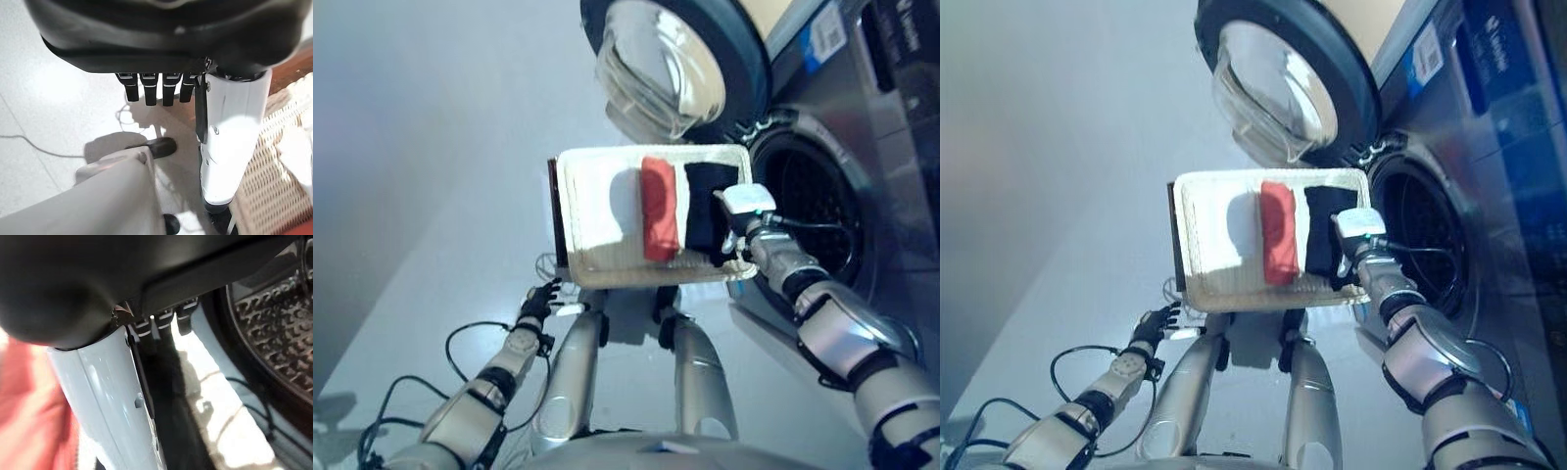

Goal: Pick up the clothes and place them into the washing machine

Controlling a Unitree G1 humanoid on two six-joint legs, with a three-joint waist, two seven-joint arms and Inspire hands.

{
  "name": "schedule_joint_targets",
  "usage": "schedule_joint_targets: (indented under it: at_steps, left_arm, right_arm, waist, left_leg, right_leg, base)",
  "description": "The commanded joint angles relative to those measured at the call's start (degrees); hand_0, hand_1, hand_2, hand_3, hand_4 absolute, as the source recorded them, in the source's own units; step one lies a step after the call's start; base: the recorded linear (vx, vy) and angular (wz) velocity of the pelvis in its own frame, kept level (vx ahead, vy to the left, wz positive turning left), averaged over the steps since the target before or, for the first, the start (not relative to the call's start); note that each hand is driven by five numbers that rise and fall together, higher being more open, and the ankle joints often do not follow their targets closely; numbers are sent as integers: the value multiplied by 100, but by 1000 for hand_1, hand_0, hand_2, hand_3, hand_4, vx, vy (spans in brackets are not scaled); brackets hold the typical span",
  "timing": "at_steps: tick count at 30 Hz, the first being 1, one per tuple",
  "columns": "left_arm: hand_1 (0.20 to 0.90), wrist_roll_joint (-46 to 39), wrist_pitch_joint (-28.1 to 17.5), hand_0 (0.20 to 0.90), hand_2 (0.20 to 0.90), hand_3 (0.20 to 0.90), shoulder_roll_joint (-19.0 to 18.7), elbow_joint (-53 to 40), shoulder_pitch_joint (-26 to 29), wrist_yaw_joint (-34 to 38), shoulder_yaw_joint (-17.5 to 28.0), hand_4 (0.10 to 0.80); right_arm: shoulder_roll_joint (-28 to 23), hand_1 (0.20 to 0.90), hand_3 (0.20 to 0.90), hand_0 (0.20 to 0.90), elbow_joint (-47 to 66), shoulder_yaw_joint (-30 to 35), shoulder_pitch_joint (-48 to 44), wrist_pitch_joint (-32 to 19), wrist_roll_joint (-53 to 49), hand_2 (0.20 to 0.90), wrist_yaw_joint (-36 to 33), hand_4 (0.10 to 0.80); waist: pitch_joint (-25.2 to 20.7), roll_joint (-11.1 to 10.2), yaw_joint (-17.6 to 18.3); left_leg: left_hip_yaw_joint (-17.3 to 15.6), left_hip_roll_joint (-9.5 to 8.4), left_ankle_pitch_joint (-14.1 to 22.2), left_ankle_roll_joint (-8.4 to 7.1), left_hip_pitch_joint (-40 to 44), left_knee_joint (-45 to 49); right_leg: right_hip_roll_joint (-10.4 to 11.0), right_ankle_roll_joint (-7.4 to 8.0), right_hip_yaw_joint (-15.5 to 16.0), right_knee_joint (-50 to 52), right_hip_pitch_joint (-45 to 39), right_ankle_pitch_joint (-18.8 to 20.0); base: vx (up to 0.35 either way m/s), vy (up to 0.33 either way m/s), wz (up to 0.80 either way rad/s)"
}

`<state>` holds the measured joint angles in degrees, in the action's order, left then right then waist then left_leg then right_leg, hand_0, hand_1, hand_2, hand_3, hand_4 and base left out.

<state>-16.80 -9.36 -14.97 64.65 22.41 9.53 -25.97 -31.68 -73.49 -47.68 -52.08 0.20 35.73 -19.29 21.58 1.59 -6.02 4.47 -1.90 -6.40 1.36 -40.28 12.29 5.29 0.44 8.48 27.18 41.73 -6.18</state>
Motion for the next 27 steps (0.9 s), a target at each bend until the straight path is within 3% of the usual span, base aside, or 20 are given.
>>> schedule_joint_targets:
  at_steps: [1, 10, 17, 22, 27]
  left_arm:
    - [900, -212, -320, 900, 900, 900, -177, -328, -31, 207, 24, 800]
    - [900, -334, -457, 900, 900, 900, -199, -456, -65, 378, -57, 800]
    - [900, -423, -594, 900, 900, 900, -168, -334, -172, 576, -156, 800]
    - [900, -435, -645, 900, 900, 900, -161, -350, -167, 641, -188, 800]
    - [900, -418, -686, 900, 900, 900, -155, -346, -88, 660, -208, 800]
  right_arm:
    - [-760, 900, 900, 900, -54, -217, -469, 262, 110, 900, -453, 800]
    - [-777, 900, 900, 900, -82, -92, -690, 422, 164, 900, -963, 800]
    - [-722, 900, 900, 900, 1154, 129, -573, 339, -89, 900, -1337, 800]
    - [-753, 900, 900, 900, 1368, 143, -535, 361, -34, 900, -1376, 800]
    - [-665, 900, 900, 900, 863, -111, -760, 434, 126, 900, -1333, 800]
  waist:
    - [-291, 80, 46]
    - [-310, 174, 1]
    - [-297, -5, 163]
    - [-275, -84, 203]
    - [-268, -121, 189]
  left_leg:
    - [-129, -52, 822, -417, -417, 1131]
    - [-148, -134, 819, -367, -466, 1029]
    - [-147, -133, 735, -360, -95, 621]
    - [-153, -127, 692, -360, 13, 514]
    - [-158, -128, 660, -372, -9, 467]
  right_leg:
    - [141, 250, -100, -402, 13, 550]
    - [151, 239, -92, -463, 78, 526]
    - [67, 297, -127, -909, -269, 697]
    - [47, 317, -128, -1060, -385, 779]
    - [55, 330, -132, -1163, -381, 857]
  base:
    - [0, 0, 0]
    - [47, 24, 2]
    - [53, 8, -2]
    - [12, 3, -6]
    - [-6, -5, -3]
